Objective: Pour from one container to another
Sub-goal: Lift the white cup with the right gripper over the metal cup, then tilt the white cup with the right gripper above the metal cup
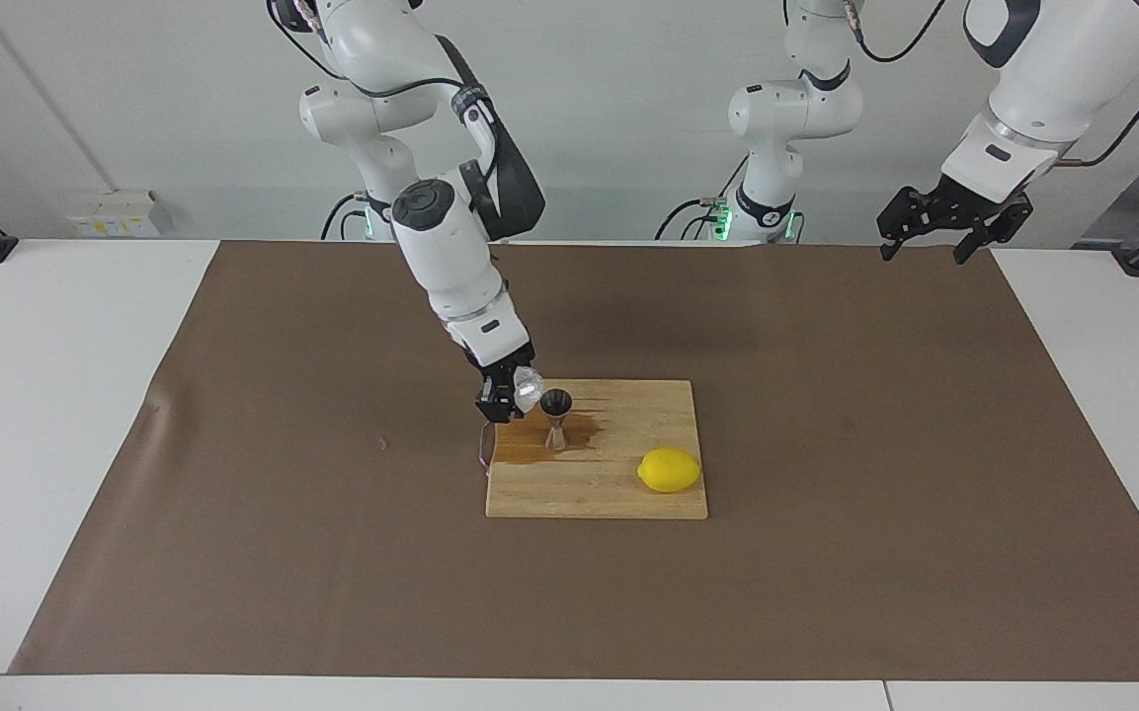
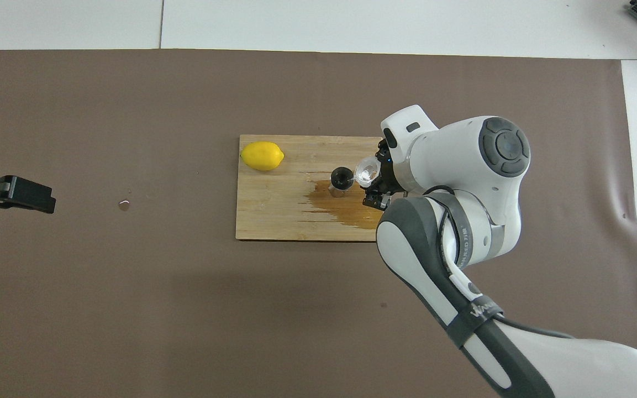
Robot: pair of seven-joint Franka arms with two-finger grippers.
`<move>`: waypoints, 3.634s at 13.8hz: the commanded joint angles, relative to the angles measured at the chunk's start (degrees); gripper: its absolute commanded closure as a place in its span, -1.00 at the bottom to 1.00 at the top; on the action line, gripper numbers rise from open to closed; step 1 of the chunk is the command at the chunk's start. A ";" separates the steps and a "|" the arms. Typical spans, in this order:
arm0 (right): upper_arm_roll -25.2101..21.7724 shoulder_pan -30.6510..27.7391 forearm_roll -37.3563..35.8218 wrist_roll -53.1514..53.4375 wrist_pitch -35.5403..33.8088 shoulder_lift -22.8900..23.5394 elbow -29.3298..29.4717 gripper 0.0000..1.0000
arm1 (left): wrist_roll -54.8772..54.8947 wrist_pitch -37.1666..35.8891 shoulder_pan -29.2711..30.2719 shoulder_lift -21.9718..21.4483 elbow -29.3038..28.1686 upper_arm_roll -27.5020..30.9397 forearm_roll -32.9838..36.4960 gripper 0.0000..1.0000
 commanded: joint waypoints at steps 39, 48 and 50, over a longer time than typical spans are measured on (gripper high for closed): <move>0.15 3.31 -18.52 14.76 1.20 -2.39 -0.77 0.29 | 0.09 -0.24 0.22 -1.51 -1.53 0.02 0.80 -1.00; 0.15 0.68 -4.47 11.18 4.79 -2.57 -0.94 0.30 | 0.18 -0.24 0.22 -1.51 -1.53 0.02 0.80 -1.00; 0.15 -1.95 3.43 3.55 6.21 -2.57 -1.82 0.30 | 0.18 -0.24 0.13 -1.51 -1.53 0.02 0.80 -1.00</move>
